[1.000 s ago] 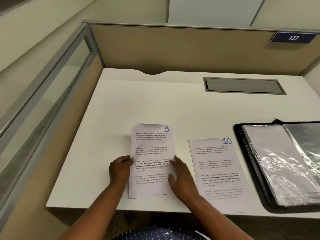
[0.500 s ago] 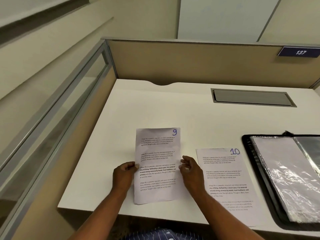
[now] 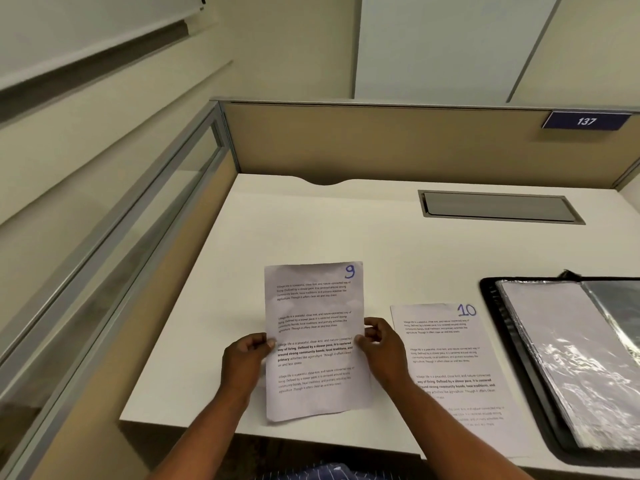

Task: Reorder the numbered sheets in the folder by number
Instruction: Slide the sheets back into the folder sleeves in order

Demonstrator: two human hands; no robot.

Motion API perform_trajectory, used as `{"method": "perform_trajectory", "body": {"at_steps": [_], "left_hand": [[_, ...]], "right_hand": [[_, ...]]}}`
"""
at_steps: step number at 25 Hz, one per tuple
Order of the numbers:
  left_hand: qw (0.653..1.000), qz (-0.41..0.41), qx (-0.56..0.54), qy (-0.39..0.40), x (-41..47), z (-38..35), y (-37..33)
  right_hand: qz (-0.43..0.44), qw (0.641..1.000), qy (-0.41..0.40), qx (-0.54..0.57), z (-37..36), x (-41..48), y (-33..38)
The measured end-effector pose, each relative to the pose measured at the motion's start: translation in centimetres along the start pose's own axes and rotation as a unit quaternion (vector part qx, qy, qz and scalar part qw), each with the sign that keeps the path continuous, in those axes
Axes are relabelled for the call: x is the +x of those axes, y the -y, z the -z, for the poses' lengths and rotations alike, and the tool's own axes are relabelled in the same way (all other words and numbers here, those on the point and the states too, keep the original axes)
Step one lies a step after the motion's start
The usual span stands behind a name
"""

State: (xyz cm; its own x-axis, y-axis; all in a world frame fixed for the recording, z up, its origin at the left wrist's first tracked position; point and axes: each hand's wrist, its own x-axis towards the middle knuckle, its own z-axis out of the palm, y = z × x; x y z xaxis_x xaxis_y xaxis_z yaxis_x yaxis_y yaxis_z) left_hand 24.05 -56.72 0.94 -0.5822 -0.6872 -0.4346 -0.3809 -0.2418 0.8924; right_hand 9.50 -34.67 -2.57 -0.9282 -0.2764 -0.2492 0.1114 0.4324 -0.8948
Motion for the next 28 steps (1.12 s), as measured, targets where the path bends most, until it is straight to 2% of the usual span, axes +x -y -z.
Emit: {"method": "perform_trajectory", "body": {"at_steps": [7,12,16,20,28], "left_hand": [[0.998,-0.024,0.019,-0.056,-0.4,-0.2,0.0],[0.988,-0.089,0.099,-0.072,-1.5,-2.3,-1.3],[0.977,-0.131,0.157,-0.062,-3.3,-5.0,-2.5],[0.968,-0.15,0.198,-0.034,-5.7,-8.3,-3.1],[0.949,-0.168,0.265,0.006,-11.6,-15.7,-3.1]], "right_hand": [[0.062,0.994,-0.095,-0.003,0.4,-1.5,1.2],[0.16,0.976,-0.132,-0.059,1.1,-2.3,1.6],[0.213,0.957,-0.173,-0.091,1.9,-3.1,1.5],[0.224,0.949,-0.189,-0.111,3.6,-4.8,1.3],[0.233,0.923,-0.208,-0.225,9.0,-8.7,-0.8]]}}
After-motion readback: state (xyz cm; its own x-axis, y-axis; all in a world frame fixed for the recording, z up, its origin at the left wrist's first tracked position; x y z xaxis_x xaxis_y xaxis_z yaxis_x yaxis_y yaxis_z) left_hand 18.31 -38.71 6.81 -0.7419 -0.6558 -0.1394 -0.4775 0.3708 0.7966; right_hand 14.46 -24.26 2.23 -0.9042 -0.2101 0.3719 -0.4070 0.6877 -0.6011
